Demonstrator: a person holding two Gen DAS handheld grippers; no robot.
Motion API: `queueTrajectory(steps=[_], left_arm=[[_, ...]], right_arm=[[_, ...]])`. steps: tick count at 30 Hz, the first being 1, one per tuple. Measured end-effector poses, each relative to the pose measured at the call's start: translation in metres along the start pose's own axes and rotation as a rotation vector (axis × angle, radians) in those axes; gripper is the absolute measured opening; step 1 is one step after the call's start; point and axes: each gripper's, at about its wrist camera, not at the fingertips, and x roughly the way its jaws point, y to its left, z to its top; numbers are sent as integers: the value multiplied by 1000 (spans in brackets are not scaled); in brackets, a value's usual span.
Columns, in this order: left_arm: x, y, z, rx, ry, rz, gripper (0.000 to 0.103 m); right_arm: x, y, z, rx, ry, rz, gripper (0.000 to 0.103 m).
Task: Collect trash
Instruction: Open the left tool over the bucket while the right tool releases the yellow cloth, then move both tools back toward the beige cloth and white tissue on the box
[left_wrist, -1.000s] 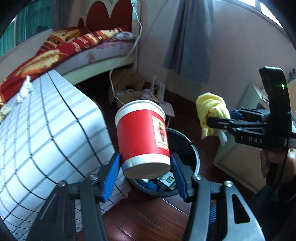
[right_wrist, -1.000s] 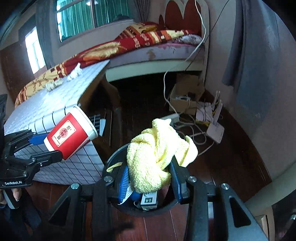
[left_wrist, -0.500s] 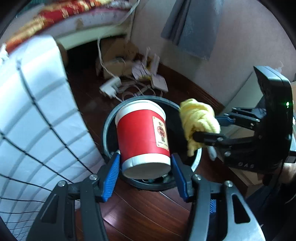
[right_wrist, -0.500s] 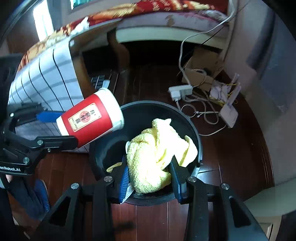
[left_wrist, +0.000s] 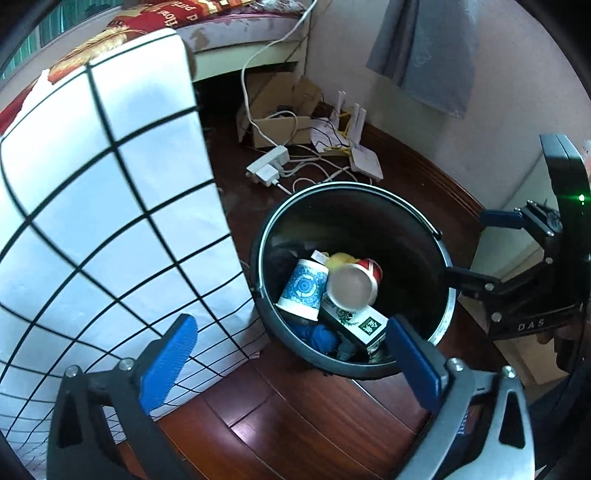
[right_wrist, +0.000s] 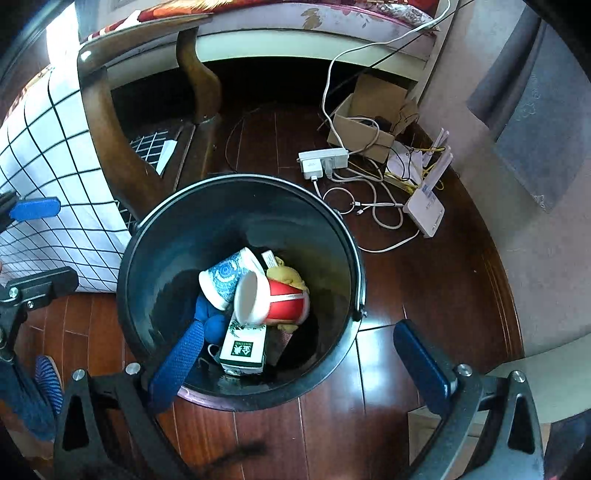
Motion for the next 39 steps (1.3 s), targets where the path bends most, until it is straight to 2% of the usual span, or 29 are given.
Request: queueTrajectory(steps=[5,9,30,39], left_arm=[[-14,5,-3,-1,-16,14,102],[-11,6,4,-2,-24,23,102],[-33,7,-6,-6,-54,50,102],[-60,19,-13,-39,-98,66,102]], right_arm=[[-7,3,3,12,-16,5,103],[-17,6,6,13,-43,12,103],[-50,22,9,-13,-119,10,103],[-70,38,12,-57,-155,10,103]])
